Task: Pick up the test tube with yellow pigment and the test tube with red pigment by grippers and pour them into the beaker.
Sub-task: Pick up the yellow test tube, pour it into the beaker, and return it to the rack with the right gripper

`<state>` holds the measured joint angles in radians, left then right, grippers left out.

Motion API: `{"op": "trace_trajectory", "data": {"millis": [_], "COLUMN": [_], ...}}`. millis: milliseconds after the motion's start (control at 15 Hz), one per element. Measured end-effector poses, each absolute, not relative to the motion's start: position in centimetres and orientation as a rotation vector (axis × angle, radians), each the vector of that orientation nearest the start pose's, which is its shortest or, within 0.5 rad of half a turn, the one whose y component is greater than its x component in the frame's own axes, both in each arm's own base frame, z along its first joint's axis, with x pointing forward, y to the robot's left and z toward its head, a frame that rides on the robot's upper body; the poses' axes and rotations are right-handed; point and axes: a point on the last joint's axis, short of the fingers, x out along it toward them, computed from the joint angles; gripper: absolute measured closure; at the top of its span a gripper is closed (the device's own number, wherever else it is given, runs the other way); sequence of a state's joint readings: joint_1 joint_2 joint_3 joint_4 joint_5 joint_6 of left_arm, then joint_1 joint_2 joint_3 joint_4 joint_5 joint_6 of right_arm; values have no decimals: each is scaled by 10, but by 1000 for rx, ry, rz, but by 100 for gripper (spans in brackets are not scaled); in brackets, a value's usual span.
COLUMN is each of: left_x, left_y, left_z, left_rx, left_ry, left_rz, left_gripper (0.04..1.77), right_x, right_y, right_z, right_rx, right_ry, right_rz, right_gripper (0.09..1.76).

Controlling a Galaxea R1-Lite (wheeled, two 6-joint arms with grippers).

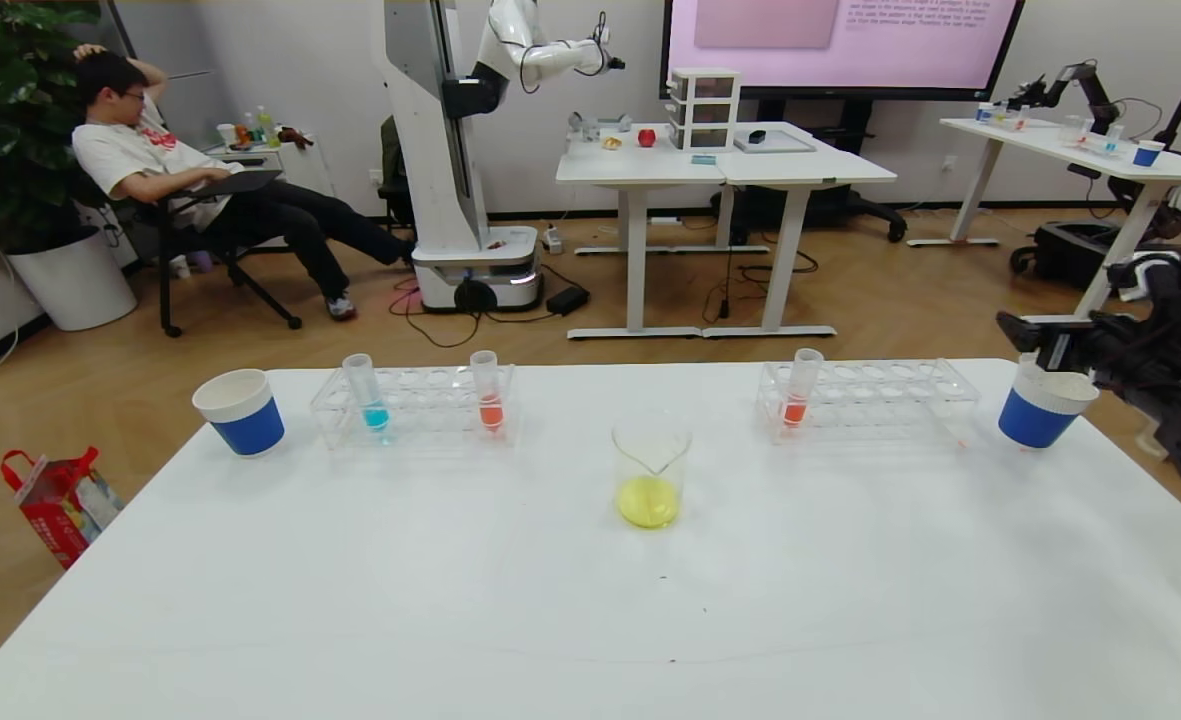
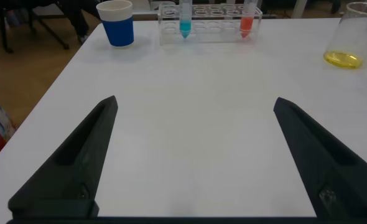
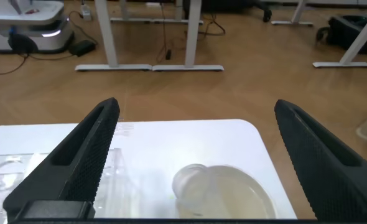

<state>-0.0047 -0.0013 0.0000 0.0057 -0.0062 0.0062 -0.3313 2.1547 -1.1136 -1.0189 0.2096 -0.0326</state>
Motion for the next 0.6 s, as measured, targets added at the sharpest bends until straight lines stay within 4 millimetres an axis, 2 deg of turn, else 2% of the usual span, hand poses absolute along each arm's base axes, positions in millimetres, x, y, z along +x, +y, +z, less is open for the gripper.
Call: {"op": "trace_trajectory", "data": {"millis": [200,400,600], "left_x": [-23,-23,-23], "left_y": [0,0,0], "left_z": [75,75,75], "left_rx": [6,7,7], "left_ry": [4,4,4], "left_rz": [-11,-11,-11], "left_gripper": [6,6,6], "right_x": [394,381,359], "right_y": [-95,-39,18], "right_z": [155,174,187], "right_rx": [-26,-26,-23], "right_ry": [-9,-30,-46], "right_rz": [-43,31,95], "right_gripper": [11,11,11]}}
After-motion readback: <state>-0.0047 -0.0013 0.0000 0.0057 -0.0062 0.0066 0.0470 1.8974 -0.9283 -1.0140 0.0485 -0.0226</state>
